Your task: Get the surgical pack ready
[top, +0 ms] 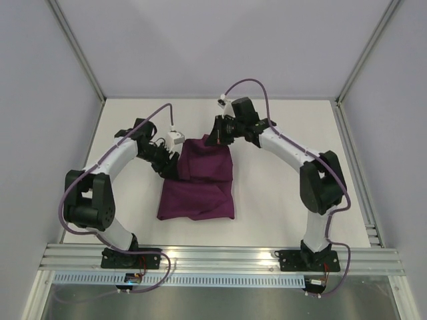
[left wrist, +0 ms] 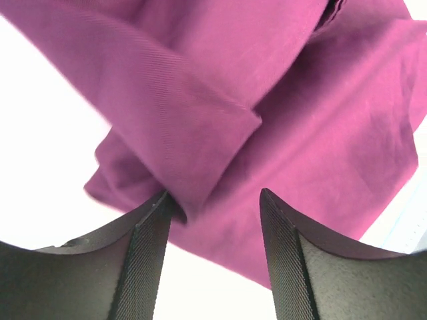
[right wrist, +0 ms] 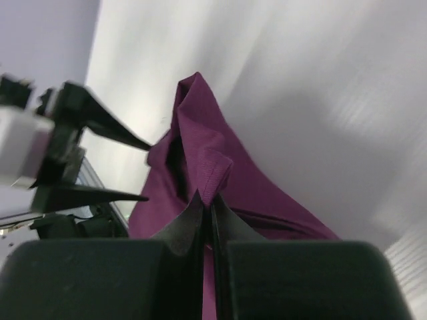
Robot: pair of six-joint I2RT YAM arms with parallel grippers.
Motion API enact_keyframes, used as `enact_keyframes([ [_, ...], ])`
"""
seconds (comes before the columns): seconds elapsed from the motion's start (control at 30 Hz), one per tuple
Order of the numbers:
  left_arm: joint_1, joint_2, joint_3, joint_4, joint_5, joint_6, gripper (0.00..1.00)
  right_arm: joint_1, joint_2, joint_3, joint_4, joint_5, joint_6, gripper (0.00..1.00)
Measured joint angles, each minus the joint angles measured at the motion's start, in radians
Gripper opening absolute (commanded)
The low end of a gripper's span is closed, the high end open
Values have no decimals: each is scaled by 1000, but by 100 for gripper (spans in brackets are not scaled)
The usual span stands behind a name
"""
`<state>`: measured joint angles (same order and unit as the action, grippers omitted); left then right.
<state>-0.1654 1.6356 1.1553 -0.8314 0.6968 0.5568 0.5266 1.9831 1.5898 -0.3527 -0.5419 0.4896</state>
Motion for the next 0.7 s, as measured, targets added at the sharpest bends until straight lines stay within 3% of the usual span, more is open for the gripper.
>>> enact_keyframes([
  [0.3, 111, -127, 6, -123, 32, 55, 67, 180, -353, -277, 89, 10, -8, 1],
  [0.6, 158, -143, 5, -196, 54, 72, 66, 537, -581, -639, 154, 96, -37, 1],
  [0.7, 159, -126, 6, -196, 47, 44, 66, 627, -563, -742, 199, 164, -42, 12],
])
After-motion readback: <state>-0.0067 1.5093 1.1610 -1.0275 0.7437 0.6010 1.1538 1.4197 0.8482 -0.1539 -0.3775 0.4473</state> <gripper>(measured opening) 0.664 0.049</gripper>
